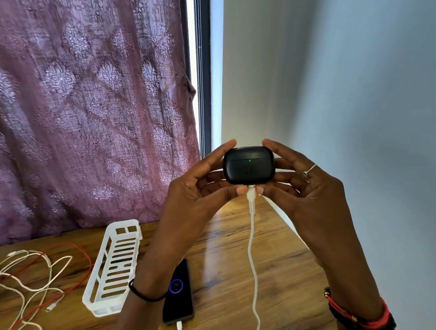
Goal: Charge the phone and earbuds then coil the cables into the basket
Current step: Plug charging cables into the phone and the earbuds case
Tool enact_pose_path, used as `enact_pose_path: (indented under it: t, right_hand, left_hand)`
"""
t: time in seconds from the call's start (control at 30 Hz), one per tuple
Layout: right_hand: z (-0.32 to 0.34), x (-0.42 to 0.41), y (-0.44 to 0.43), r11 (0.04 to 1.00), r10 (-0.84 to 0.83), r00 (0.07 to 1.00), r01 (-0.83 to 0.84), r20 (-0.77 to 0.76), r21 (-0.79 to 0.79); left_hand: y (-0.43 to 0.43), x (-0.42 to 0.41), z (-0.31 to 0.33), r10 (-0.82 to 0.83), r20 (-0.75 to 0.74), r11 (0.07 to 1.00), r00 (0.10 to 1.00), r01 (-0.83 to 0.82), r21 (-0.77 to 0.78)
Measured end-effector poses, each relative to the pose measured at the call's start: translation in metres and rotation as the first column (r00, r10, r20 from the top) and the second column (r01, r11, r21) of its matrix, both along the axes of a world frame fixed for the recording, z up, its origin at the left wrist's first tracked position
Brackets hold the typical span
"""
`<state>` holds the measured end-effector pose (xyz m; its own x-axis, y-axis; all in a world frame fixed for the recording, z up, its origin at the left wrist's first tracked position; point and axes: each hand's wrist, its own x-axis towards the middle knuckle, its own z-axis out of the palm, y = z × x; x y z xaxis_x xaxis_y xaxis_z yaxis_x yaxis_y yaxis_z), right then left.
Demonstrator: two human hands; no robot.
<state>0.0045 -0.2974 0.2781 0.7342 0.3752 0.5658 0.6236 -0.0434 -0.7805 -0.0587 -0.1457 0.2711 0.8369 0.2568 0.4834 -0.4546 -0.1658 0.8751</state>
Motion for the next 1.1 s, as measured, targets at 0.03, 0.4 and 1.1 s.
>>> enact_pose_path:
  t: [0.03, 0.4, 1.1]
  right_hand:
    - [0.0, 0.0, -0.001, 1.0, 0.0, 1.0, 0.0, 0.0, 0.0]
    - [0.006, -0.004, -0.009, 1.0, 0.014, 1.0, -0.014, 0.009, 0.027]
    - [-0.041, 0.04, 0.013, 0.997, -0.015, 0.994, 0.007, -0.107, -0.079]
  left_hand:
    - [0.0, 0.0, 0.0, 0.0, 0.001, 1.0, 1.0, 0.0, 0.003]
    - [-0.005, -0.003, 0.007, -0.002, 0.035, 0.999, 0.999, 0.001, 0.037]
    - [0.012, 0.036, -0.041, 0.08, -0.078, 0.997, 0.994, -0.078, 0.024]
